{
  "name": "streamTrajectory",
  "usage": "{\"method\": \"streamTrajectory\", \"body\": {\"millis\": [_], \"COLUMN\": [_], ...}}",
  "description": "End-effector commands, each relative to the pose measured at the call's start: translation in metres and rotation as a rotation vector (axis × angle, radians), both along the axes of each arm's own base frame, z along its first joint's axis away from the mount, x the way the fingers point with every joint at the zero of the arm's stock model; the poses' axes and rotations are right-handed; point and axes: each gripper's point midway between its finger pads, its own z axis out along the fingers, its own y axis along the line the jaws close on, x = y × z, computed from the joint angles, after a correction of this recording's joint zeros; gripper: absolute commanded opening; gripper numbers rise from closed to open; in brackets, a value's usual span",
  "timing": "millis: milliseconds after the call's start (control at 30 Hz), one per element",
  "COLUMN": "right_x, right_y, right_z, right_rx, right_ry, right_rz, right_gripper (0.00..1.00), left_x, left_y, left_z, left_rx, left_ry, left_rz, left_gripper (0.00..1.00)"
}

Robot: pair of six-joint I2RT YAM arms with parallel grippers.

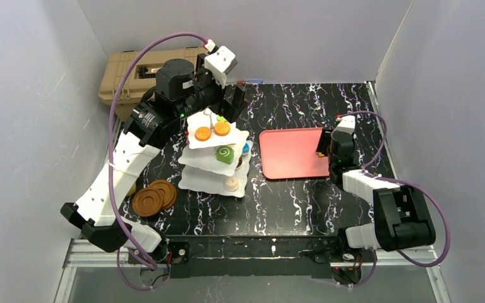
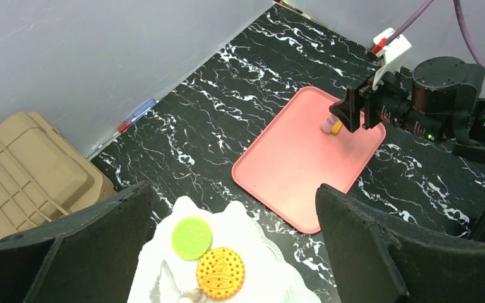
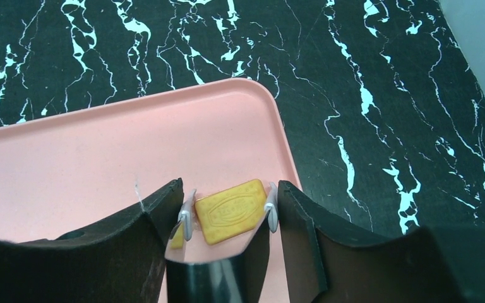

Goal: Serve the afternoon tea
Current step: Pick up the desert from the tray.

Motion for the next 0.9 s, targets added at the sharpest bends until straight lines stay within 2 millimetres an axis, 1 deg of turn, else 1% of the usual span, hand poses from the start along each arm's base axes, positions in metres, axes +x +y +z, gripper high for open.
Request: {"method": "streamTrajectory", "body": {"millis": [0,100,167,233,300,433,533,567,600,633,700,767,867], "right_x": [0.003,0.002,0.002,0.003,0.004,0.005,0.003,0.003,0.0,-0.004,-0.014,-0.028,-0.05], "right_y": [0.002,0.003,0.003,0.004,0.007,0.015,0.025,0.033,0.042,0.052,0.074,0.099,0.136], "right_z": [0.006,0.003,0.004,0.008,0.015,0.037,0.063,0.076,0.088,0.099,0.113,0.122,0.125], "right_rx": [0.028,0.027,0.026,0.03,0.041,0.074,0.103,0.116,0.126,0.129,0.121,0.133,0.176], "right_ry": [-0.043,-0.028,-0.024,-0.028,-0.038,-0.072,-0.109,-0.126,-0.143,-0.154,-0.168,-0.174,-0.174], "right_rz": [0.003,0.008,0.009,0.013,0.025,0.062,0.103,0.13,0.155,0.186,0.24,0.308,0.39], "right_gripper": [0.6,0.51,0.42,0.35,0.3,0.26,0.26,0.26,0.25,0.25,0.25,0.25,0.25], "left_x": [-0.004,-0.004,-0.004,-0.004,-0.004,-0.003,0.005,0.008,0.011,0.015,0.021,0.026,0.028], "left_y": [0.005,0.005,0.006,0.007,0.01,0.017,0.028,0.033,0.039,0.045,0.058,0.071,0.088], "left_z": [0.025,0.025,0.026,0.025,0.024,0.018,0.014,0.013,0.016,0.015,0.013,0.01,0.008], "left_rx": [-0.044,-0.044,-0.042,-0.038,-0.033,-0.009,0.01,0.012,0.005,0.005,0.005,0.01,0.005], "left_ry": [-0.058,-0.059,-0.06,-0.06,-0.057,-0.043,-0.023,-0.008,0.002,0.024,0.049,0.064,0.08], "left_rz": [-0.001,-0.002,0.002,0.009,0.018,0.043,0.085,0.101,0.119,0.134,0.164,0.195,0.231], "left_gripper": [1.0,0.99,0.99,0.99,0.99,0.99,0.99,0.99,0.99,0.99,0.99,0.99,0.99]}}
